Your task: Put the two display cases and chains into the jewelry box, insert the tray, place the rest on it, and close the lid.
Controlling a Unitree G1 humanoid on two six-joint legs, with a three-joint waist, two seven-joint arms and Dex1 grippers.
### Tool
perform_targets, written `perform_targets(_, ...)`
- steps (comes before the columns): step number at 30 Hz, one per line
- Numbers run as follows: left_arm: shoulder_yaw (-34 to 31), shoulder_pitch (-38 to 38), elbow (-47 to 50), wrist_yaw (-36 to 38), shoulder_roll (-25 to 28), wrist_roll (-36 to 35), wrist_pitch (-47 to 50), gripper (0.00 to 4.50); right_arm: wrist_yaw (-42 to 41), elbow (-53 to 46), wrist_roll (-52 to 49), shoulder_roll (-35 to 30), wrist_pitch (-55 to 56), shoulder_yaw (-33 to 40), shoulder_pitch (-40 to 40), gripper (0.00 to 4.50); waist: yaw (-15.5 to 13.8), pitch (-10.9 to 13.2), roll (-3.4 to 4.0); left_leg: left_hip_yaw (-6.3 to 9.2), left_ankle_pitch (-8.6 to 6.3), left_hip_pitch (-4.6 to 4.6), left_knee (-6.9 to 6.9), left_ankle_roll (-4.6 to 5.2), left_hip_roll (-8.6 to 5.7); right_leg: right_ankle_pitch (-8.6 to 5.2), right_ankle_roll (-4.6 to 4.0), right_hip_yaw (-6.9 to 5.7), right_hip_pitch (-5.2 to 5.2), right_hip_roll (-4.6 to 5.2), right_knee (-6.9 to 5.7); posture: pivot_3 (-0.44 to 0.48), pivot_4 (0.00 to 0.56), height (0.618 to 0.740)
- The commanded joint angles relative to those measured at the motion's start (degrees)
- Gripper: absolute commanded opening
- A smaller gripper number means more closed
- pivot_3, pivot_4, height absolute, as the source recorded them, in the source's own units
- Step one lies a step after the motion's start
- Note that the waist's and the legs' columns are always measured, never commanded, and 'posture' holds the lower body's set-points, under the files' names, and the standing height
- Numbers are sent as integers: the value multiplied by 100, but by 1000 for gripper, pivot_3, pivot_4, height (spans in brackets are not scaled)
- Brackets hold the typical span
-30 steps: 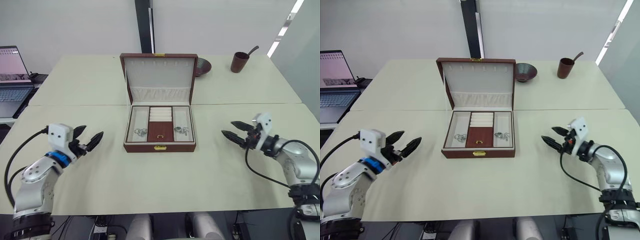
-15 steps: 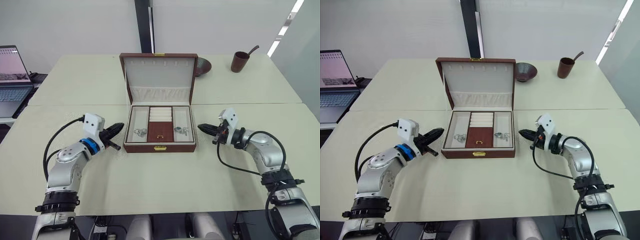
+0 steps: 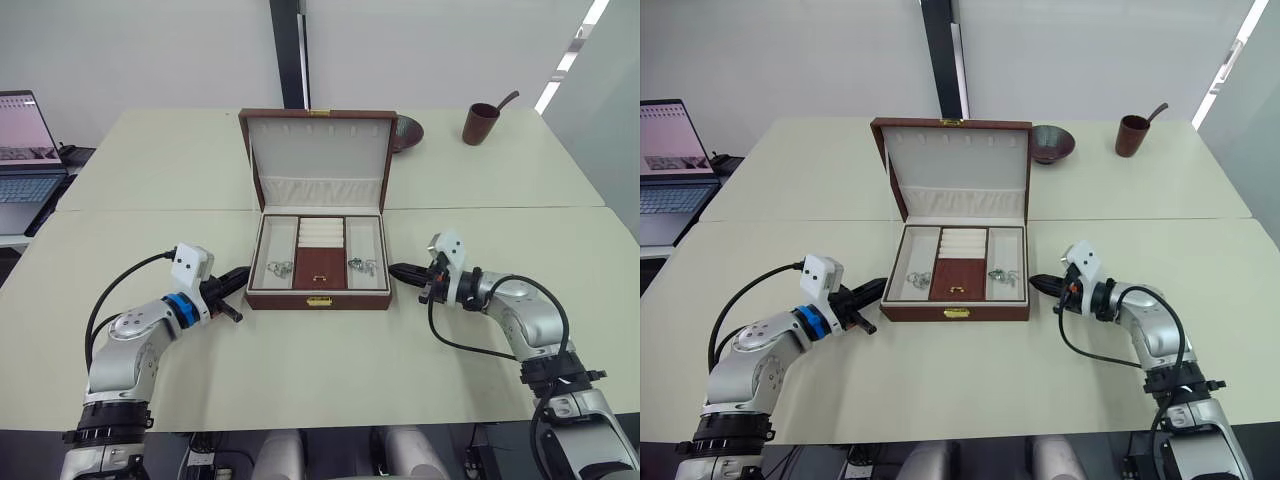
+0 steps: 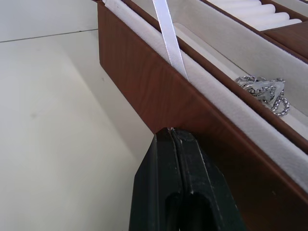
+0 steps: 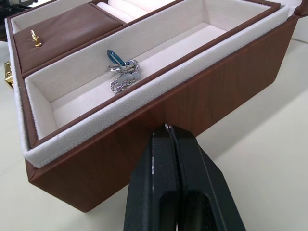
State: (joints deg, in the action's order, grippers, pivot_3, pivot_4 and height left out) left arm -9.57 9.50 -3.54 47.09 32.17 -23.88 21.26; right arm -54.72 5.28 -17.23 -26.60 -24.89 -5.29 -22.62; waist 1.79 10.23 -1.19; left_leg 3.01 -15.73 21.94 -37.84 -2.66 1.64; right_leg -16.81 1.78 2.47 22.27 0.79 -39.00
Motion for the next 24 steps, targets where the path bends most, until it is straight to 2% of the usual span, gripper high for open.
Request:
perform_targets(1, 335, -120, 629, 465, 17, -267, 215, 0, -267, -678, -352, 35, -280, -174, 151, 22, -2, 0, 0, 1, 0, 0, 0, 0, -1, 0, 0, 0, 0, 2, 0, 0, 150, 740)
perform_targets(14, 536, -1071, 1784, 750, 318, -540, 874, 0, -39, -2255, -684, -148, -1128, -79, 1221, 22, -5, -2, 2, 0, 0, -3, 2, 0, -2, -2, 3, 3, -5, 10, 3, 0, 150, 740)
perform_targets(24, 479, -1469, 2119, 687, 300, -603, 1006, 0, 225, -2621, -763, -104, -1347, 82, 1529, 22, 0, -3, 3, -6, 0, -10, 1, 0, -5, -3, 4, 4, -7, 8, 3, 0, 150, 740)
